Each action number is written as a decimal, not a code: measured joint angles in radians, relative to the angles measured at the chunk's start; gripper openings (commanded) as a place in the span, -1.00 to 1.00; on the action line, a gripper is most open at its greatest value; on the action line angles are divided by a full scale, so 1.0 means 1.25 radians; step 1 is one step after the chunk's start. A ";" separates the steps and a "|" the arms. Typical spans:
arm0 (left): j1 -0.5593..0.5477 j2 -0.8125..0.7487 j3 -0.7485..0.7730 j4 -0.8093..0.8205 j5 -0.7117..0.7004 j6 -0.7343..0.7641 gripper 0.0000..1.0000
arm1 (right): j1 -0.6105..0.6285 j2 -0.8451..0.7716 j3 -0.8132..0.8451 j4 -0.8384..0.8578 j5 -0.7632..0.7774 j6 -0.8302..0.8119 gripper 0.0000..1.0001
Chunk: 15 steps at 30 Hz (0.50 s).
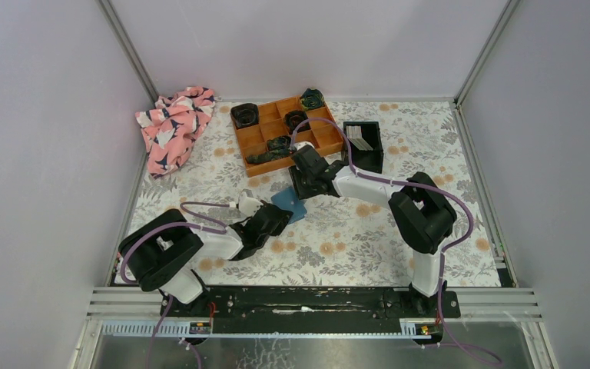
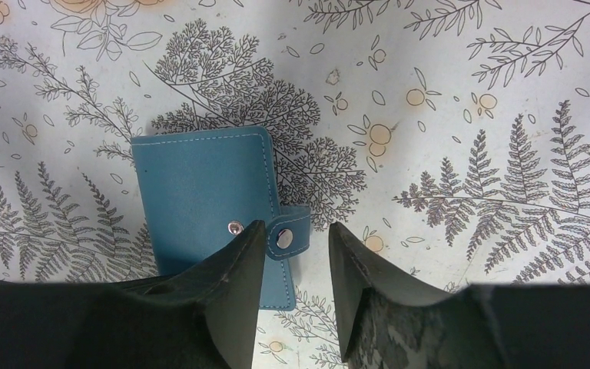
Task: Put the credit cards into the card holder
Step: Close the card holder at the center of the board.
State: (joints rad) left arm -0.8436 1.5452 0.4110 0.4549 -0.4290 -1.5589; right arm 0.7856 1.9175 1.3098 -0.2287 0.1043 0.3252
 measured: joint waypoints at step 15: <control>0.000 0.000 0.000 0.000 0.000 0.000 -0.87 | 0.010 -0.012 0.000 0.000 0.000 -0.015 -0.13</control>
State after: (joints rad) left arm -0.8436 1.5455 0.4110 0.4549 -0.4290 -1.5593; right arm 0.7986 1.9022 1.3098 -0.2291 0.1047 0.3069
